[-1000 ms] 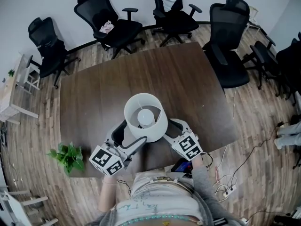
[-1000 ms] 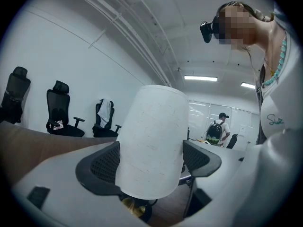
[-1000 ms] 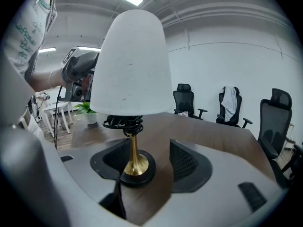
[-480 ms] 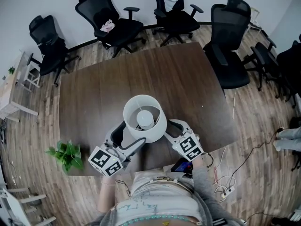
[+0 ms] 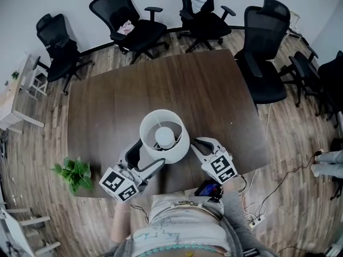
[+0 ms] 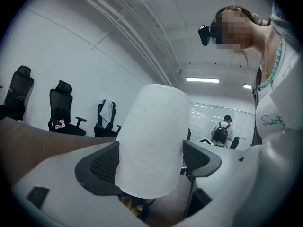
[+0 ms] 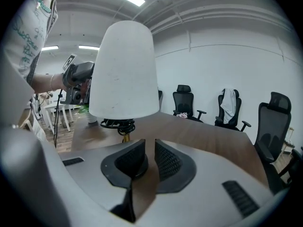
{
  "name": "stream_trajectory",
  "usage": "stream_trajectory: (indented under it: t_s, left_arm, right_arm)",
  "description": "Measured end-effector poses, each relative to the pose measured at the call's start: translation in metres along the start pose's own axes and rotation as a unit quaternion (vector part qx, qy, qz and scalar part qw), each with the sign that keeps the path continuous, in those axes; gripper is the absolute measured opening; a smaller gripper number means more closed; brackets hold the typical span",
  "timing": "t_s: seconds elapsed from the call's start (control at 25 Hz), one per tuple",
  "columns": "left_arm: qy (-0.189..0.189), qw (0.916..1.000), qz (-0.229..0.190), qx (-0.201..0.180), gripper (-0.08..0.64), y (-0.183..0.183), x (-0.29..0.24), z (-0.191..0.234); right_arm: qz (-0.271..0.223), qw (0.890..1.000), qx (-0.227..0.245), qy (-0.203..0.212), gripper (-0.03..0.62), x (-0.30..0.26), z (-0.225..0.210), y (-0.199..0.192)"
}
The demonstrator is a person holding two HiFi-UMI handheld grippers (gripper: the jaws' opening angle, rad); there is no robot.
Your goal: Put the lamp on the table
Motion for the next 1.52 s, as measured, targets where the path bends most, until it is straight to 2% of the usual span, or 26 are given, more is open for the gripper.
stream_trajectory:
  t_s: [0.2,0.48,0.8,1.08,1.28,1.52]
  left_arm:
    - [0.008,1.0000,-0.002,-0.001,0.434,-0.001,0.001,-0.003]
    - [0.025,0.9997,-0.002,-0.003,0.434,-0.008,0.006,-0.013]
    - [0.052,0.9981,-0.013,0.032,0.434,-0.015,0.013,-0.014]
    - [0.079,0.9969,-0.002,-0.001,0.434,-0.021,0.017,-0.025]
    - [0.107,0.9942,-0.009,-0.011,0.428,-0.025,0.022,-0.034]
    - [0.140,0.9898,-0.028,-0.002,0.263,-0.029,0.037,-0.042]
  right_arm:
    - [-0.008,1.000,0.001,0.009,0.043,0.008,-0.003,0.002]
    - [-0.021,0.999,0.006,0.036,0.029,0.020,0.002,0.008]
    - [-0.038,0.997,0.011,0.064,0.027,0.027,0.010,0.024]
    - [-0.038,0.995,0.027,0.083,0.028,0.034,0.015,0.026]
    - [-0.043,0.993,0.043,0.101,0.026,0.037,0.019,0.036]
    - [-0.052,0.989,0.061,0.121,0.028,0.044,0.027,0.045]
Point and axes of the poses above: the fingertips, and each gripper's own axes: x backward along the fingers, z to its left, y out of its top, the point moved 4 cm from there along x, backward along the fingers, and after that the axes turned 15 degrees about y, right-handed, at the moved point
